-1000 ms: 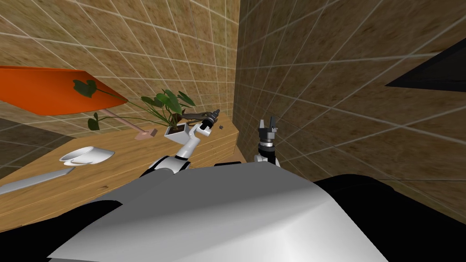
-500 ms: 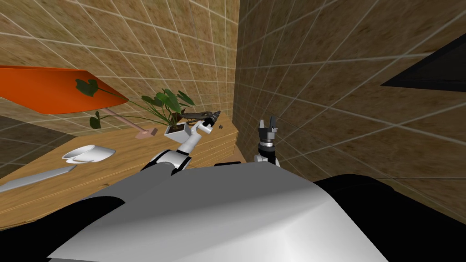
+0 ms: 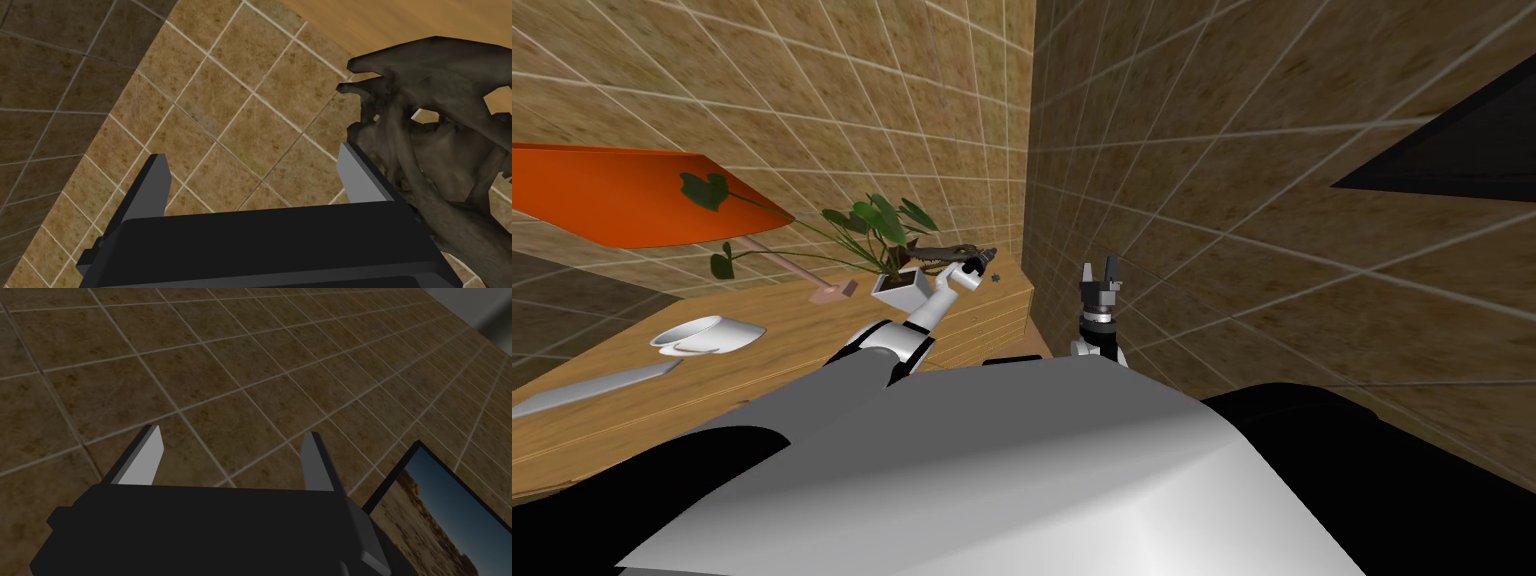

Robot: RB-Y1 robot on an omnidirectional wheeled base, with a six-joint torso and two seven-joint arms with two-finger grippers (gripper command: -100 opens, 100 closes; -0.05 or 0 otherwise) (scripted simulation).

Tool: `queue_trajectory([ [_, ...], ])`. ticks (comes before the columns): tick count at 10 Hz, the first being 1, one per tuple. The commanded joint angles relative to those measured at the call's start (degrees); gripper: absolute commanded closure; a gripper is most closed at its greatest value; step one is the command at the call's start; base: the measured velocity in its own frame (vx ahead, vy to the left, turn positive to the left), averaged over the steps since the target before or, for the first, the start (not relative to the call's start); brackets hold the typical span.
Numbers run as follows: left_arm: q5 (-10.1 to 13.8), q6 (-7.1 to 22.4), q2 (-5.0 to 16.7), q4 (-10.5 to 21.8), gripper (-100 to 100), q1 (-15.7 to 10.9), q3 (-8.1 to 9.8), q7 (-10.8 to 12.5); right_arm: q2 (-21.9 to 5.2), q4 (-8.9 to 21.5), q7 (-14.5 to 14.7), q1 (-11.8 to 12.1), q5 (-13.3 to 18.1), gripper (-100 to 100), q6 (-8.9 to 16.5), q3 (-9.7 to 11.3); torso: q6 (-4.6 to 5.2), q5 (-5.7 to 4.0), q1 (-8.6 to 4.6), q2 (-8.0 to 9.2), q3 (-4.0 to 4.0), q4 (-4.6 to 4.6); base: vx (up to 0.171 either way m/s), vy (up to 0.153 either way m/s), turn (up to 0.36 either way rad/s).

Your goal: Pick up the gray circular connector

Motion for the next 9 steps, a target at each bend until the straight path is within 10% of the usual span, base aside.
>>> queue_trajectory([
  [1,0.8,2.5,-0.1,2.9,-100,-2.2,-1.06,-1.2,0.0,0.0,0.0,0.0,0.0,0,0.0,0.0,0.00,0.00,0.00,0.00,0.00,0.00,-0.027,-0.026,-0.005],
  [9,3.3,10.0,-1.0,14.0,-100,-8.0,-4.30,-4.8,0.0,0.0,0.0,0.0,0.0,0,0.0,0.0,0.00,-0.01,-0.04,0.04,0.02,0.01,-0.023,-0.030,-0.010],
])
